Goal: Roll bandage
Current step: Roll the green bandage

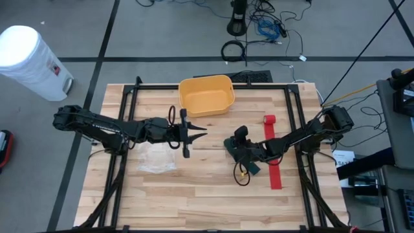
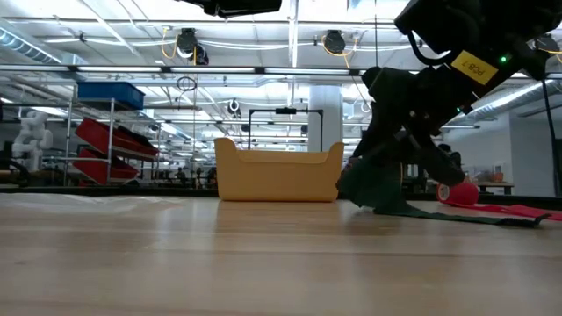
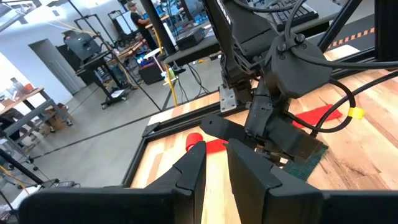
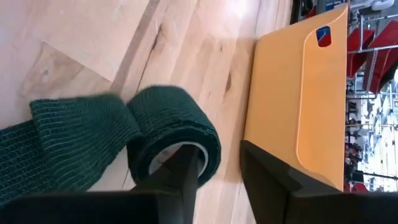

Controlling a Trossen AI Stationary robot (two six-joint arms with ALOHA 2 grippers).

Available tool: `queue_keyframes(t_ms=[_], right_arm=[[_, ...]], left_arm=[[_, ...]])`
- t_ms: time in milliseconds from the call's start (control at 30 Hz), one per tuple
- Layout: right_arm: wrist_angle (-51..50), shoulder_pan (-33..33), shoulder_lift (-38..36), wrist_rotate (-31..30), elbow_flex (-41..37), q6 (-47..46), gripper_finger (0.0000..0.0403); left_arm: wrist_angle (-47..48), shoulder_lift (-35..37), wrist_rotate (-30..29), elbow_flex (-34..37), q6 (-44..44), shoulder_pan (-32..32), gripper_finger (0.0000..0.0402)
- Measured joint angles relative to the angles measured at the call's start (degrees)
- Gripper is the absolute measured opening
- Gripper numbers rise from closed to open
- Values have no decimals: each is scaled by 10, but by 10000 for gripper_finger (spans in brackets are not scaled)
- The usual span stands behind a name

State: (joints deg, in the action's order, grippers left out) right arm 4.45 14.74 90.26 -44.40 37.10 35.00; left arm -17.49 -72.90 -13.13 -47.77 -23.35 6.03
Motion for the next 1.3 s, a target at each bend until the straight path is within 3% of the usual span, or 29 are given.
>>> queue_keyframes(t_ms=[267, 667, 1033, 1200, 1300], right_arm=[[1, 0, 0, 41, 0, -2, 75], [25, -5, 0, 44, 0, 6, 126], [31, -32, 0, 120, 24, -55, 128], [-47, -31, 0, 124, 99, -73, 128], [-135, -49, 0, 179, 150, -101, 128]], left_arm=[[0, 0, 0, 0, 0, 0, 73], [-1, 0, 0, 0, 0, 0, 73], [-5, 0, 0, 0, 0, 0, 73], [-5, 0, 0, 0, 0, 0, 73], [-5, 0, 0, 0, 0, 0, 73]])
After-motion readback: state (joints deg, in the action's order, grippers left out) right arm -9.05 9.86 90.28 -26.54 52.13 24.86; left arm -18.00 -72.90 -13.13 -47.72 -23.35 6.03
